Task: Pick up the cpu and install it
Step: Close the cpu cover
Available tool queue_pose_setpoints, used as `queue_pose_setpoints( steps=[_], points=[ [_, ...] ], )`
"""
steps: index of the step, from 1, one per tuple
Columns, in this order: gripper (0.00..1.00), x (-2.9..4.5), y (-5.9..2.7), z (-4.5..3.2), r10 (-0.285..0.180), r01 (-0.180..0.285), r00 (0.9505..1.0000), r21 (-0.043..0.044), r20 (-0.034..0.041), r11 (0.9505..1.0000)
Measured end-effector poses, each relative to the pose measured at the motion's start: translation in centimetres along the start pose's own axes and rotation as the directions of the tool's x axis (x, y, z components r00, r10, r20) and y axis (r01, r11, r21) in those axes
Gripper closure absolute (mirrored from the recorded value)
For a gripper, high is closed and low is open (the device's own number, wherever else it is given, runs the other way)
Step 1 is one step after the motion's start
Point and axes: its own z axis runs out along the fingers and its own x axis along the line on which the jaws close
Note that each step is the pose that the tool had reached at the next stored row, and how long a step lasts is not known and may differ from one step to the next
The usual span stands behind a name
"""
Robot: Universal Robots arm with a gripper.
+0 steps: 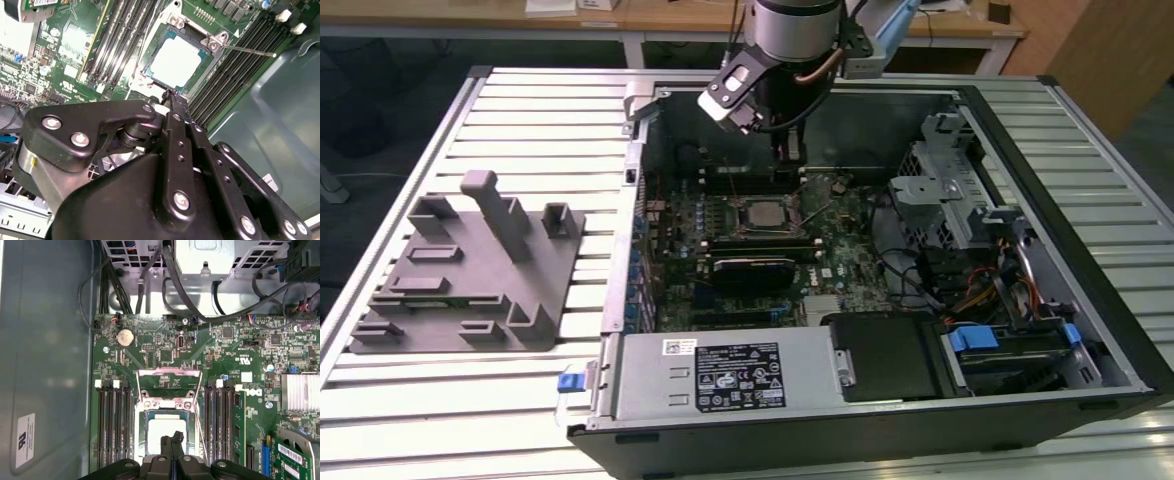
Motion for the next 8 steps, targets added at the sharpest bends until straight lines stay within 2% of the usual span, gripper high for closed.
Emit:
queue_pose_setpoints(
  steps=[8],
  points=[
    [0.89, 0.0, 0.62, 0.03, 0.0, 0.0, 1.0, 0.0001, 0.0001, 1.0]
  ],
)
